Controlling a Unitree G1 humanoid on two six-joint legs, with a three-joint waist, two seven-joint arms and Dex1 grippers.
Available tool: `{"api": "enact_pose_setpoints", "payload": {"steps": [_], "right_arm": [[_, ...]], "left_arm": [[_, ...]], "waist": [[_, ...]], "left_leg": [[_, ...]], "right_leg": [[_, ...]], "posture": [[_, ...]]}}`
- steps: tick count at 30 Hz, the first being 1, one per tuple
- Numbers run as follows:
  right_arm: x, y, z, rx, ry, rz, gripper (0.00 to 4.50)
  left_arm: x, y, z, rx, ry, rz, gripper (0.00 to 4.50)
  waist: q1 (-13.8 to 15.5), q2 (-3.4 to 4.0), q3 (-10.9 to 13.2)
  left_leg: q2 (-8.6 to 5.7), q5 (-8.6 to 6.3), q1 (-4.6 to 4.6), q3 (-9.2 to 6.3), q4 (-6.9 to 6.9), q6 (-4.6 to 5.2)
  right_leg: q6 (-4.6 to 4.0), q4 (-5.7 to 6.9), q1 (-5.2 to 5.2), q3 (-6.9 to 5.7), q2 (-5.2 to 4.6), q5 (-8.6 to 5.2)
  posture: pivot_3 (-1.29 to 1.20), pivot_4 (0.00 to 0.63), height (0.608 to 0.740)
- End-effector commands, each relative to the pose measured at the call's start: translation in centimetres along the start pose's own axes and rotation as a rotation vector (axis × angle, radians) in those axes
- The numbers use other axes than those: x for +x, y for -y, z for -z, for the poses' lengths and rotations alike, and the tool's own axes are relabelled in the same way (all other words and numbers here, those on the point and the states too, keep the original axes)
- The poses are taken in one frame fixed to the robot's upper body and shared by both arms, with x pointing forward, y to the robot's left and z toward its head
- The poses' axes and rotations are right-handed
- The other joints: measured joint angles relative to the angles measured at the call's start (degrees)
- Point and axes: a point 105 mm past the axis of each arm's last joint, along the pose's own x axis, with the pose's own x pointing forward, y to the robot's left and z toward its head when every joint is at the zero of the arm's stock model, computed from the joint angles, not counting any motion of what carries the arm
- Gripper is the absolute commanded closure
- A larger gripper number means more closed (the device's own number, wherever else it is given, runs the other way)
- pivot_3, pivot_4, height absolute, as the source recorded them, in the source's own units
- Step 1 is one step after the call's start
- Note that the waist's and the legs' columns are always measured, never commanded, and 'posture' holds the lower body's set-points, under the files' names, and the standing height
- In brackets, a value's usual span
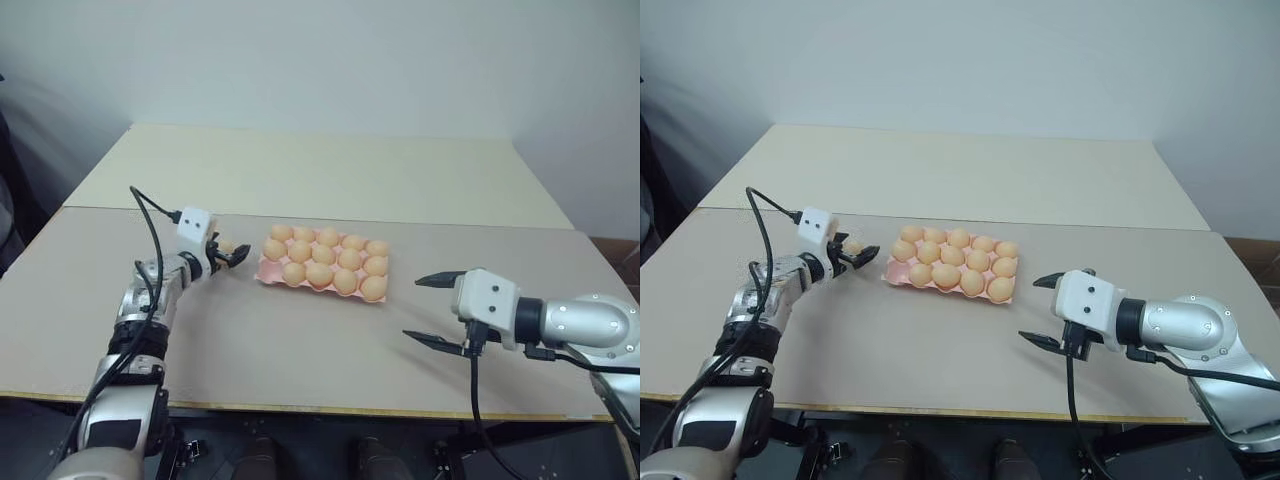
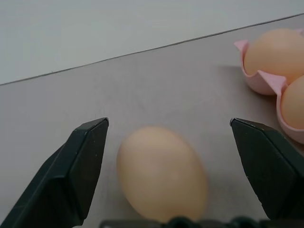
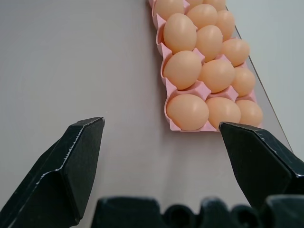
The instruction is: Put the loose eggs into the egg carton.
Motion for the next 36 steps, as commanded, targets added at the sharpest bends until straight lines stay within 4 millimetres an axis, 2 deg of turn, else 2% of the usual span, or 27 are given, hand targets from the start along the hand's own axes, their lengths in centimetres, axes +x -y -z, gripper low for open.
{"api": "enact_pose_setpoints", "payload": {"steps": [1, 2, 5, 7, 11, 13, 17, 19, 21, 23, 26, 29, 36], "right_arm": [[-0.7, 0.5, -0.8, -0.044, -0.002, 0.036, 0.00], [-0.7, 0.5, -0.8, -0.044, -0.002, 0.036, 0.00], [-0.7, 0.6, -0.7, -0.044, -0.005, 0.038, 0.00], [-0.7, 0.6, -0.7, -0.045, -0.007, 0.039, 0.00], [-0.7, 0.7, -0.7, -0.046, -0.007, 0.036, 0.00], [-0.7, 0.7, -0.7, -0.048, -0.006, 0.036, 0.00], [-0.6, 0.8, -0.7, -0.051, -0.005, 0.036, 0.00], [-0.7, 0.9, -0.7, -0.051, -0.006, 0.038, 0.00], [-0.6, 0.9, -0.7, -0.051, -0.007, 0.039, 0.00], [-0.6, 0.8, -0.7, -0.052, -0.006, 0.040, 0.00], [-0.4, 0.8, -0.7, -0.054, -0.006, 0.044, 0.00], [-0.4, 0.8, -0.6, -0.053, -0.008, 0.047, 0.00], [-0.6, 0.6, -0.5, -0.050, -0.016, 0.063, 0.00]], "left_arm": [[0.3, -0.3, -1.1, 0.020, 0.021, -0.011, 0.03], [0.3, -0.3, -1.0, 0.018, 0.021, -0.007, 0.03], [0.3, -0.2, -0.5, 0.008, 0.001, 0.005, 0.65], [0.3, -0.3, -0.3, 0.014, -0.014, -0.003, 1.37], [0.2, -0.6, 0.3, 0.017, -0.028, -0.022, 2.47], [0.1, -0.8, 0.1, 0.032, -0.015, -0.041, 2.55], [-0.8, -0.1, -1.6, 0.062, 0.067, 0.008, 2.55], [-1.7, 1.1, -3.0, 0.084, 0.136, 0.081, 2.55], [-3.1, 3.2, -4.4, 0.111, 0.232, 0.216, 2.55], [-4.3, 5.2, -4.9, 0.153, 0.280, 0.341, 2.55], [-4.9, 6.8, -4.7, 0.182, 0.280, 0.438, 2.55], [-4.2, 7.8, -4.0, 0.216, 0.246, 0.462, 2.55], [-3.1, 7.8, -3.4, 0.225, 0.218, 0.470, 2.55]], "waist": [[0.00, 0.00, 0.00], [0.00, 0.00, 0.00], [-0.06, 0.00, 0.00], [-0.04, 0.00, 0.00], [-0.03, 0.00, 0.00], [-0.05, 0.00, 0.00], [-0.14, 0.00, 0.00], [-0.11, 0.00, 0.00], [-0.07, 0.00, 0.00], [-0.05, 0.01, 0.00], [0.13, 0.01, -0.01], [0.12, 0.01, -0.01], [-0.05, 0.01, -0.01]], "left_leg": [[0.00, 0.00, 0.00, 0.00, 0.00, 0.00], [0.00, 0.00, 0.00, 0.00, 0.00, 0.00], [-0.01, 0.00, -0.04, 0.00, 0.00, 0.00], [0.00, 0.00, -0.06, 0.00, 0.00, 0.00], [0.00, 0.00, -0.05, -0.01, 0.00, 0.00], [0.00, 0.00, -0.05, -0.01, 0.00, 0.00], [0.00, 0.00, -0.05, -0.01, 0.00, 0.00], [0.00, 0.00, -0.06, -0.01, 0.00, 0.00], [0.00, 0.00, -0.10, -0.01, 0.00, 0.00], [0.00, 0.00, -0.09, -0.01, 0.00, 0.00], [0.00, 0.00, -0.05, -0.01, 0.01, 0.00], [0.00, 0.02, 0.03, -0.01, 0.03, 0.01], [0.00, 0.01, -0.01, -0.01, 0.03, 0.02]], "right_leg": [[0.00, -0.01, 0.00, 0.00, 0.00, 0.00], [0.00, -0.01, 0.00, 0.00, 0.00, 0.00], [0.00, -0.02, -0.01, 0.00, -0.01, 0.00], [0.00, -0.02, -0.03, -0.01, -0.01, 0.00], [0.00, -0.01, -0.03, -0.01, -0.01, 0.00], [0.00, -0.01, -0.02, -0.01, -0.01, 0.00], [0.00, -0.01, -0.03, 0.00, 0.00, 0.00], [0.00, -0.01, -0.03, 0.00, -0.01, 0.01], [-0.05, -0.02, -0.06, 0.00, -0.02, 0.03], [-0.09, -0.01, -0.06, 0.00, -0.02, 0.06], [-0.06, 0.02, -0.04, 0.00, -0.03, 0.03], [-0.02, 0.03, 0.04, -0.01, -0.02, 0.01], [0.00, 0.00, 0.02, 0.01, 0.00, 0.00]], "posture": [[0.00, 0.150, 0.740], [0.00, 0.150, 0.740], [0.00, 0.150, 0.740], [0.00, 0.150, 0.740], [0.00, 0.150, 0.740], [0.00, 0.150, 0.740], [0.00, 0.150, 0.740], [0.00, 0.150, 0.740], [0.00, 0.150, 0.740], [0.00, 0.150, 0.740], [0.00, 0.150, 0.740], [0.00, 0.150, 0.740], [0.00, 0.150, 0.740]]}}
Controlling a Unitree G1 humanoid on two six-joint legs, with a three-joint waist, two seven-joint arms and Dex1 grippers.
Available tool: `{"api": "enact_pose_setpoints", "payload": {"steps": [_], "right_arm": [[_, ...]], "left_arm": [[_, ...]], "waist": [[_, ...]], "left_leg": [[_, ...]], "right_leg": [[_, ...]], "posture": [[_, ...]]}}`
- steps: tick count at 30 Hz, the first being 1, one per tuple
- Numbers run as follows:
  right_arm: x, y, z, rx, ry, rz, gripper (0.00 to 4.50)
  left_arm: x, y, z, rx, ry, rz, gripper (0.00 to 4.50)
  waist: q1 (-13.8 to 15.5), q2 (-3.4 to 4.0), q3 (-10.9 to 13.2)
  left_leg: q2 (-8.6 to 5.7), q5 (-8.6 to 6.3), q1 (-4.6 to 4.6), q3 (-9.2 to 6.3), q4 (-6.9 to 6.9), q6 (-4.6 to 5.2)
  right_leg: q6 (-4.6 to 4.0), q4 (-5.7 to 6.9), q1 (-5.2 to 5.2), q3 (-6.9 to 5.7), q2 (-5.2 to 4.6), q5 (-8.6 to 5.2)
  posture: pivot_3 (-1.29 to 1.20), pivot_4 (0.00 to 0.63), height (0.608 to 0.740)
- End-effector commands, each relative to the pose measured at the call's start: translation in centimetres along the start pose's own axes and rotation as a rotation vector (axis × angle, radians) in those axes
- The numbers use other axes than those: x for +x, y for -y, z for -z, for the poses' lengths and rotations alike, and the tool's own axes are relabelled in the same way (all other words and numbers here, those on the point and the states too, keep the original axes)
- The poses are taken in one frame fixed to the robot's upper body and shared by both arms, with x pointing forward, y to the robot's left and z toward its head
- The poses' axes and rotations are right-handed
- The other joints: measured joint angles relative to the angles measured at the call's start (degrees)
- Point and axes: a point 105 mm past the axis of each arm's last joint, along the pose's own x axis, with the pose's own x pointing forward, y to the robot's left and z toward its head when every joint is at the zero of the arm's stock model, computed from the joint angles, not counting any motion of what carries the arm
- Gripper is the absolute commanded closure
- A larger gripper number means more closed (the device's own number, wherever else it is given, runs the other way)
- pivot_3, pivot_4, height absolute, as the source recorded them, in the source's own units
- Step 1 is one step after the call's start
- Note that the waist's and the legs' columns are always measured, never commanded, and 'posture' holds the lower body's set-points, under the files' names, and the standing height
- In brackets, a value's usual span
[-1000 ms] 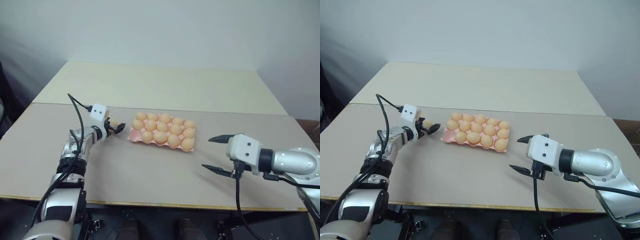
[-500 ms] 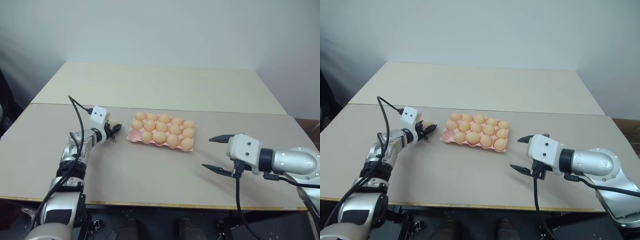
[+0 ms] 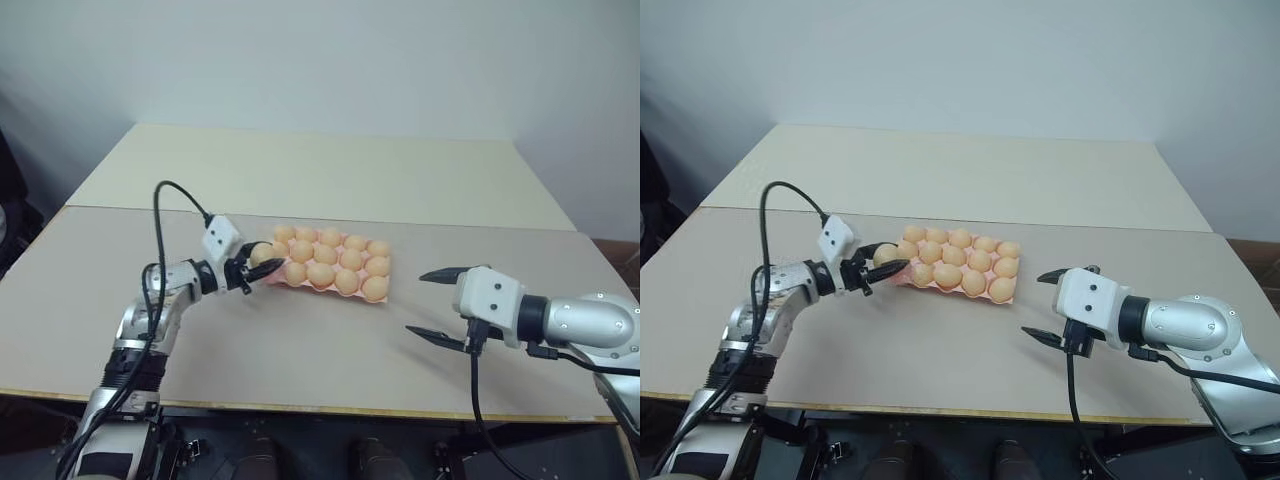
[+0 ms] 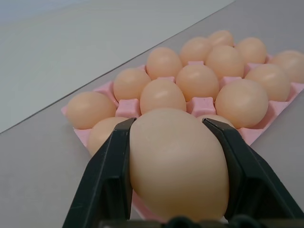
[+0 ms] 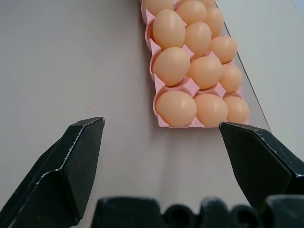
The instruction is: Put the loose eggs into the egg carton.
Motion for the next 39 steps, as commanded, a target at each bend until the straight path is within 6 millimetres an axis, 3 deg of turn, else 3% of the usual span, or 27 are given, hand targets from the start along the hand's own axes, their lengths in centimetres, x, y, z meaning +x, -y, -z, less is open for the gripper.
{"api": "enact_pose_setpoints", "payload": {"steps": [1, 9, 13, 17, 24, 30, 34, 39], "right_arm": [[-0.6, 0.3, -0.7, -0.033, 0.009, 0.039, 0.00], [-0.7, 0.4, -0.6, -0.033, 0.003, 0.052, 0.00], [-0.7, 0.5, -0.6, -0.032, 0.001, 0.053, 0.00], [-0.7, 0.5, -0.6, -0.034, 0.001, 0.052, 0.00], [-1.0, 0.5, -0.7, -0.038, 0.001, 0.042, 0.00], [-2.3, 0.8, -0.4, -0.042, -0.019, -0.003, 0.00], [-3.6, 1.0, -0.3, -0.052, -0.031, -0.039, 0.00], [-4.3, 1.2, -0.1, -0.048, -0.033, -0.067, 0.00]], "left_arm": [[0.1, -0.3, -1.4, 0.036, 0.047, 0.030, 2.55], [0.7, -1.0, -1.5, 0.060, 0.074, -0.018, 0.02], [-0.1, -1.2, -1.8, 0.066, 0.096, -0.007, 0.02], [-2.3, -1.1, -2.5, 0.080, 0.117, 0.009, 0.02], [-9.2, 0.4, -4.9, 0.094, 0.151, 0.080, 0.02], [-15.7, 2.5, -5.1, 0.135, -0.038, 0.178, 0.02], [-17.5, 2.3, -5.5, 0.147, -0.090, 0.151, 0.02], [-18.4, 2.3, -5.9, 0.156, -0.112, 0.122, 0.02]], "waist": [[0.04, 0.00, 0.00], [0.10, 0.00, 0.00], [0.06, 0.00, 0.00], [-0.43, 0.00, 0.00], [-0.85, 0.01, 0.00], [-1.03, 0.03, 0.00], [0.02, 0.05, -0.01], [0.05, 0.05, -0.01]], "left_leg": [[0.00, 0.00, 0.00, 0.00, 0.00, 0.00], [0.00, 0.00, 0.00, -0.01, 0.00, 0.00], [-0.01, 0.00, -0.01, -0.02, 0.01, 0.00], [0.01, 0.00, -0.02, -0.02, 0.01, 0.00], [0.07, 0.00, 0.01, -0.02, 0.01, 0.00], [0.08, -0.01, 0.01, 0.03, -0.01, -0.02], [0.09, -0.02, 0.14, 0.03, -0.01, -0.04], [0.11, -0.04, 0.14, 0.06, -0.04, -0.06]], "right_leg": [[0.00, 0.01, 0.00, 0.00, 0.00, 0.00], [0.00, 0.01, 0.00, -0.01, -0.01, 0.00], [0.01, 0.00, 0.01, 0.00, -0.01, 0.00], [0.00, 0.00, -0.01, 0.01, 0.01, 0.00], [-0.01, 0.04, -0.05, 0.00, 0.00, -0.01], [-0.26, 0.01, -0.10, -0.01, -0.07, -0.18], [-0.42, 0.01, -0.02, -0.07, -0.11, -0.29], [-0.45, -0.02, -0.05, -0.06, -0.12, -0.32]], "posture": [[0.00, 0.150, 0.740], [0.00, 0.150, 0.740], [0.00, 0.150, 0.740], [0.00, 0.150, 0.740], [0.00, 0.150, 0.740], [0.00, 0.150, 0.740], [0.00, 0.150, 0.740], [0.00, 0.150, 0.740]]}}
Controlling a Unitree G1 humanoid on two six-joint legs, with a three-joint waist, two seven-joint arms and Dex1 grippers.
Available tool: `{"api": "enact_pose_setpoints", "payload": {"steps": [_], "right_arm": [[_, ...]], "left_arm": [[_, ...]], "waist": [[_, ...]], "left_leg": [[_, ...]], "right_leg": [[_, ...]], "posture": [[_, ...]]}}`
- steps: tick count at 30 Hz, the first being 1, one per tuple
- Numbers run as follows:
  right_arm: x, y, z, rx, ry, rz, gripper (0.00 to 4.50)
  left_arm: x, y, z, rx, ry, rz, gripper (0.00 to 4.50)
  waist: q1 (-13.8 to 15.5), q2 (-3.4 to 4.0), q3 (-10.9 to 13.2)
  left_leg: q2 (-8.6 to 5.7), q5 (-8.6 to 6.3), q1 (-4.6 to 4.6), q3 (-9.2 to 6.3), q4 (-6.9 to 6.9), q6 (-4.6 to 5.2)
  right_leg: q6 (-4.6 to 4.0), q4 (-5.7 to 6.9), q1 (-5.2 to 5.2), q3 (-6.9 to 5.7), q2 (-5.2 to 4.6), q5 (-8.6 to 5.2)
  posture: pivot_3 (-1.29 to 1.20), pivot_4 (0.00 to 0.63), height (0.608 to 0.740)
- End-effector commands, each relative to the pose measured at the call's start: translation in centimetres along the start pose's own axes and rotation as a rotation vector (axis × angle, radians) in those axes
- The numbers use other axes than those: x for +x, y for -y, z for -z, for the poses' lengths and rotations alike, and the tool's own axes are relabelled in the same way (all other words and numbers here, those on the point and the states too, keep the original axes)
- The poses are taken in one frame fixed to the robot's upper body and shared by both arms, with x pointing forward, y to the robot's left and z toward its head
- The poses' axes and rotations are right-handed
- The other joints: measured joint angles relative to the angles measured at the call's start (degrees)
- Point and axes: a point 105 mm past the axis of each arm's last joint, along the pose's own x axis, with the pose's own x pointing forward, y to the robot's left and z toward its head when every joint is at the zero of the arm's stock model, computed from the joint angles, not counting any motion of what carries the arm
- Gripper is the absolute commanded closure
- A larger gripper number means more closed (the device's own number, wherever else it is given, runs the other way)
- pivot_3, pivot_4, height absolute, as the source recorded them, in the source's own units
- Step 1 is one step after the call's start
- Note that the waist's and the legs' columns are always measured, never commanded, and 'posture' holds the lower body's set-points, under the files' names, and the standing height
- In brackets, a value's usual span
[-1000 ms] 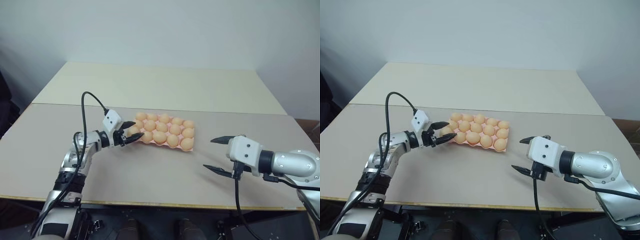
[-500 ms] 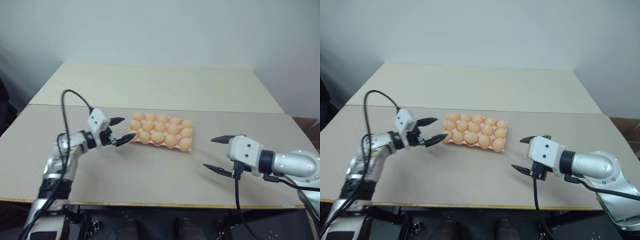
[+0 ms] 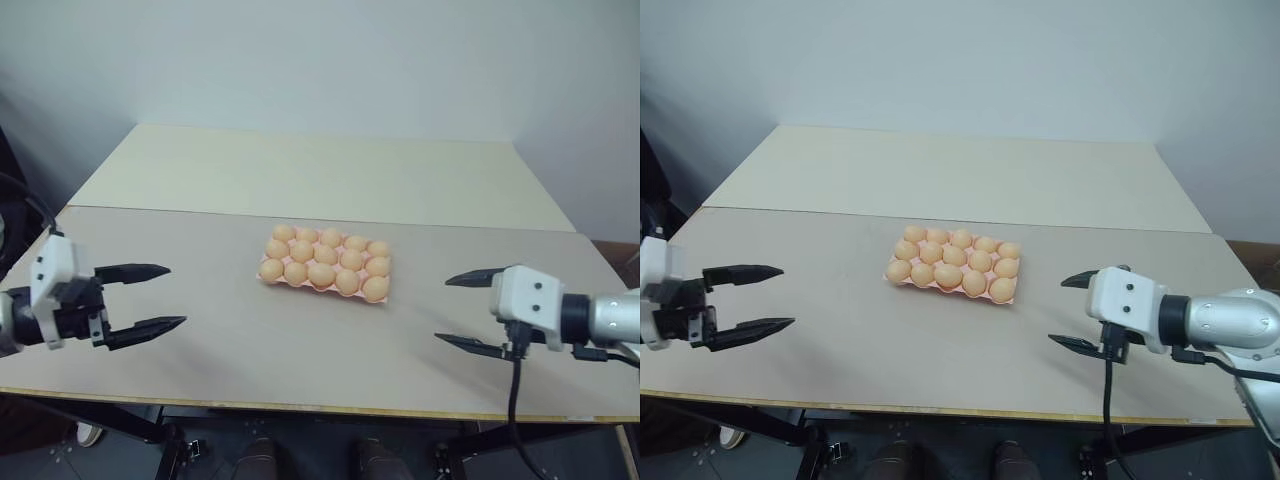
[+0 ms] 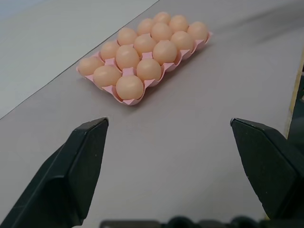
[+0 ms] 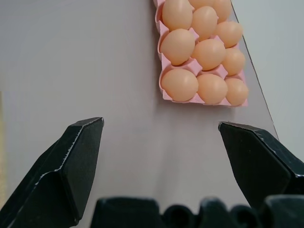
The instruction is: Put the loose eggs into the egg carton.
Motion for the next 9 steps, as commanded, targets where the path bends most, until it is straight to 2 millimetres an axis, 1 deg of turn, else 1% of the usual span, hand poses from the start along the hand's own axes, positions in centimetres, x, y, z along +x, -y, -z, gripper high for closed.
{"api": "enact_pose_setpoints", "payload": {"steps": [1, 5, 9], "right_arm": [[-0.76, 0.26, -0.41, -0.028, 0.014, 0.001, 0.00], [-1.01, 0.27, -0.04, -0.022, 0.002, -0.019, 0.00], [-1.01, 0.82, 0.08, -0.032, -0.001, -0.018, 0.00]], "left_arm": [[-0.51, 0.36, -1.17, 0.041, -0.002, -0.006, 0.02], [-0.74, 1.06, -1.25, 0.021, 0.006, -0.013, 0.02], [-1.00, 1.10, -0.94, -0.025, -0.003, -0.042, 0.02]], "waist": [[-0.04, 0.00, 0.00], [-0.21, 0.00, 0.00], [-0.22, 0.00, 0.00]], "left_leg": [[0.00, 0.00, 0.00, 0.01, -0.03, 0.00], [0.02, 0.00, -0.01, 0.05, -0.08, 0.01], [0.04, 0.00, 0.02, 0.07, -0.08, 0.00]], "right_leg": [[0.00, 0.00, -0.01, 0.01, 0.00, 0.00], [-0.04, 0.00, -0.06, 0.03, 0.01, -0.03], [-0.04, 0.03, -0.06, 0.03, 0.02, -0.02]], "posture": [[0.00, 0.150, 0.740], [0.00, 0.150, 0.740], [0.00, 0.150, 0.740]]}}
